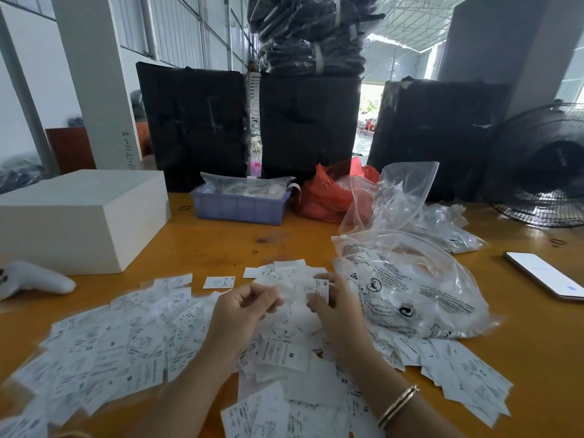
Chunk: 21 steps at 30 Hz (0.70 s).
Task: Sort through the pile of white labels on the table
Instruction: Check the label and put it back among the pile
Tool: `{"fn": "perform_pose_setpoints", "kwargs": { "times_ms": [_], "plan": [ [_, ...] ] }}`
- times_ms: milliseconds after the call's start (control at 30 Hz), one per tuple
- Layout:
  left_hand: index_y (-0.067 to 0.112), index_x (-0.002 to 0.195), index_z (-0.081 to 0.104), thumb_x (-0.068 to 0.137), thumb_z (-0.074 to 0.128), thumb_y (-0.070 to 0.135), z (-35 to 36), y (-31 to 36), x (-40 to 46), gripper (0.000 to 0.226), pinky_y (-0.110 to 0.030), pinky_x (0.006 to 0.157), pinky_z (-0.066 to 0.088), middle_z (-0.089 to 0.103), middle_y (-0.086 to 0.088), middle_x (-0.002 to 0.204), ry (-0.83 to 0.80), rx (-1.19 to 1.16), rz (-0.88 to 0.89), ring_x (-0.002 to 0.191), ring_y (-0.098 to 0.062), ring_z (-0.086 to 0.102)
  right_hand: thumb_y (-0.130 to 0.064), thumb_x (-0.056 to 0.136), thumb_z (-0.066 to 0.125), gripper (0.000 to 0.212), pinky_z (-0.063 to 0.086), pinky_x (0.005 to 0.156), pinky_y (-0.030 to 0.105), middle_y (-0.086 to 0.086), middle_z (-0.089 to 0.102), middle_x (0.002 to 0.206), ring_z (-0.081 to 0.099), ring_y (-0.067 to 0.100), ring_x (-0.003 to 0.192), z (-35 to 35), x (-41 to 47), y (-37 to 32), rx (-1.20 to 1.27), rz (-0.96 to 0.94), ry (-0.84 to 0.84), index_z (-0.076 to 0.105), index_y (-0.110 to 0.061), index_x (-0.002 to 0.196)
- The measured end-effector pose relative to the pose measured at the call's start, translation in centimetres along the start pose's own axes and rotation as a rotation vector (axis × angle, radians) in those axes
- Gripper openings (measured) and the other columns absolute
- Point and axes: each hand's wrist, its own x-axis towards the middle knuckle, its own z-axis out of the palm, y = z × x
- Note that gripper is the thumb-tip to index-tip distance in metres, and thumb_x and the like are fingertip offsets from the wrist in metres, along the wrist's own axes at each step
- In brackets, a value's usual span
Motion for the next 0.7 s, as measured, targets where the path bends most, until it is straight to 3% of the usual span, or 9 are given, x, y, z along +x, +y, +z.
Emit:
{"fn": "perform_pose_setpoints", "kwargs": {
  "times_ms": [67, 167, 300, 400, 467, 600, 700],
  "plan": [
    [0.016, 0.086, 0.070, 0.084, 0.065, 0.026, -0.12, -0.16, 0.02, 0.011, -0.008, 0.058, 0.048, 0.073, 0.008, 0.076, -0.019, 0.005, 0.020, 0.071, -0.002, 0.067, -0.014, 0.092, 0.058, 0.038, 0.048, 0.058, 0.016, 0.001, 0.060, 0.083, 0.058, 0.015, 0.067, -0.07, -0.23, 0.05, 0.006, -0.063, 0.015, 0.052, -0.041, 0.119],
    [0.022, 0.089, 0.068, 0.087, 0.064, 0.015, -0.13, -0.45, 0.04, 0.008, -0.010, 0.062, 0.050, 0.073, 0.011, 0.078, -0.063, 0.093, 0.077, 0.073, -0.003, 0.068, -0.008, 0.094, 0.053, 0.039, 0.045, 0.060, 0.013, -0.010, 0.059, 0.082, 0.054, 0.009, 0.065, -0.13, -0.61, -0.17, -0.045, -0.204, -0.013, 0.061, -0.045, 0.100],
    [0.030, 0.090, 0.065, 0.086, 0.066, 0.018, -0.01, -0.78, -0.03, 0.013, -0.010, 0.068, 0.051, 0.070, 0.020, 0.082, -0.118, 0.222, 0.133, 0.079, 0.002, 0.067, -0.036, 0.090, 0.059, 0.010, 0.041, 0.067, 0.011, -0.014, 0.065, 0.082, 0.056, -0.005, 0.076, 0.22, -0.59, -0.77, -0.076, -0.229, -0.191, 0.068, -0.041, 0.087],
    [0.033, 0.098, 0.060, 0.085, 0.068, 0.022, -0.09, -0.68, 0.09, 0.019, -0.011, 0.068, 0.051, 0.072, 0.015, 0.081, -0.129, 0.218, 0.119, 0.078, 0.000, 0.067, -0.028, 0.087, 0.066, 0.011, 0.039, 0.064, 0.009, -0.011, 0.066, 0.075, 0.055, -0.006, 0.071, 0.28, -0.15, -0.40, -0.097, -0.184, -0.163, 0.072, -0.029, 0.078],
    [0.034, 0.101, 0.059, 0.084, 0.071, 0.023, -0.32, -0.53, 0.30, 0.024, -0.009, 0.065, 0.048, 0.072, 0.014, 0.081, -0.148, 0.205, 0.062, 0.078, 0.000, 0.066, -0.025, 0.087, 0.066, 0.013, 0.041, 0.066, 0.008, -0.013, 0.068, 0.075, 0.057, -0.005, 0.071, 0.05, -0.07, -0.23, 0.016, -0.126, -0.098, 0.072, -0.029, 0.076],
    [0.030, 0.086, 0.069, 0.082, 0.072, 0.022, -0.60, -0.63, 0.45, 0.009, -0.007, 0.063, 0.047, 0.069, 0.022, 0.081, -0.140, 0.231, 0.026, 0.079, 0.004, 0.063, -0.028, 0.084, 0.067, 0.008, 0.047, 0.065, 0.011, -0.011, 0.070, 0.077, 0.061, 0.000, 0.072, -0.49, 0.06, -0.17, 0.295, -0.001, -0.010, 0.074, -0.024, 0.083],
    [0.026, 0.082, 0.071, 0.084, 0.070, 0.022, -0.59, -0.67, 0.46, 0.004, -0.011, 0.063, 0.049, 0.071, 0.016, 0.082, -0.023, 0.103, 0.008, 0.080, 0.000, 0.065, -0.028, 0.084, 0.068, 0.006, 0.048, 0.069, 0.012, -0.013, 0.072, 0.083, 0.063, 0.000, 0.077, -0.43, 0.04, -0.16, 0.239, -0.006, -0.057, 0.074, -0.027, 0.083]
  ]
}}
